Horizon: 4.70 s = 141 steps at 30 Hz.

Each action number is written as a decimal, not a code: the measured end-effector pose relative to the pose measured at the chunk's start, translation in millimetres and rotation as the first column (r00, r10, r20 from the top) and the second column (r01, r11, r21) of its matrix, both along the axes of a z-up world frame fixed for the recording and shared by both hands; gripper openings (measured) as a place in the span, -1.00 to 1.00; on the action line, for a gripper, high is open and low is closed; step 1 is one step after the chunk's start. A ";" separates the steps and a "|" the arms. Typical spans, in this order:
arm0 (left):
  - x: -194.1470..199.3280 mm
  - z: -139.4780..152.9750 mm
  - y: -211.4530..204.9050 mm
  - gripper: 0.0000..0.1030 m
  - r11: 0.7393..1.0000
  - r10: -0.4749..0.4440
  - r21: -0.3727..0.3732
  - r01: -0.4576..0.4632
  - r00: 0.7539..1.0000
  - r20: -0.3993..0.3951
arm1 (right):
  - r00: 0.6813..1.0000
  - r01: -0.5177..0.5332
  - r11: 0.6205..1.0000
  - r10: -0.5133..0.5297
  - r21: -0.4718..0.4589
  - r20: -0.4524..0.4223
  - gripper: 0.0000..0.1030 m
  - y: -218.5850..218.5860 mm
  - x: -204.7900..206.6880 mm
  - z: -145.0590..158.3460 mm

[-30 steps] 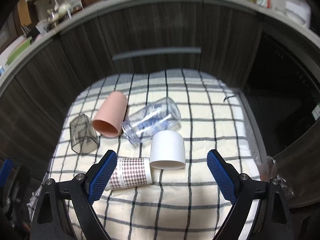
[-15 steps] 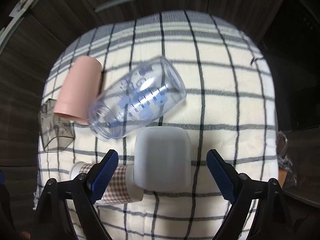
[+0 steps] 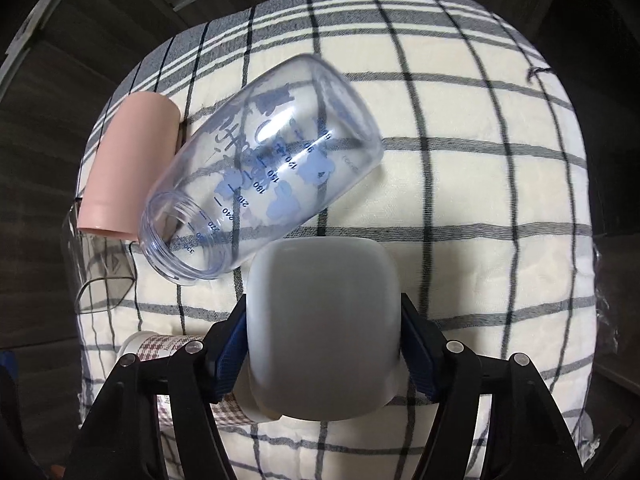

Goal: Flip cup upside down
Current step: 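Lift the white cup with the right gripper and turn it toward the left gripper, then close the left gripper on the white cup while the right gripper opens and releases it, then lower the white cup bottom-up onto the cloth with the left gripper and open it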

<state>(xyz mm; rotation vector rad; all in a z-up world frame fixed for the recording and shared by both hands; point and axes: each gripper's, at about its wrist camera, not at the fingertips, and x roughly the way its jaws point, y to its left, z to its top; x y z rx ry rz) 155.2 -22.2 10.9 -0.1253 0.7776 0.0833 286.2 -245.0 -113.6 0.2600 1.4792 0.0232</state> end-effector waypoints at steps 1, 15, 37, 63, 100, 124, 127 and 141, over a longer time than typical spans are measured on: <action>-1.3 1.0 -0.8 1.00 1.000 -0.003 0.000 0.003 1.000 0.002 | 1.000 0.004 1.000 -0.004 -0.001 0.006 0.31 -0.3 0.1 2.7; -55.5 25.8 9.9 1.00 0.999 -0.040 -0.003 0.040 0.999 0.038 | 0.996 0.025 1.000 -0.027 0.016 0.089 0.31 -0.4 -57.3 59.9; -124.9 5.4 82.1 1.00 0.999 0.019 0.038 -0.019 1.000 -0.011 | 0.998 -0.022 0.990 0.029 0.136 -0.048 0.32 98.7 -144.5 6.8; -125.5 10.8 35.4 1.00 0.994 -0.107 0.022 0.108 0.993 -0.039 | 0.989 0.046 0.988 -0.065 0.146 0.130 0.60 46.8 -163.2 51.1; 2.0 -93.7 -127.4 0.56 0.931 -0.288 -0.114 0.347 0.504 -0.814 | 0.941 0.152 0.988 -0.154 0.032 0.300 0.60 -69.7 -138.4 74.0; 8.5 -130.5 -133.8 0.29 0.917 -0.275 -0.112 0.382 0.404 -0.872 | 0.951 0.164 0.973 -0.199 0.160 0.237 0.60 -77.8 -125.3 34.6; -0.5 -112.1 -130.0 0.29 0.910 -0.298 -0.099 0.402 0.471 -0.830 | 0.949 0.167 0.972 -0.204 0.166 0.240 0.60 -76.3 -126.6 35.0; -46.5 -49.0 -54.7 0.29 0.941 -0.339 -0.075 0.331 0.905 -0.258 | 0.910 0.150 0.979 -0.192 0.141 0.367 0.60 -48.9 -138.1 38.0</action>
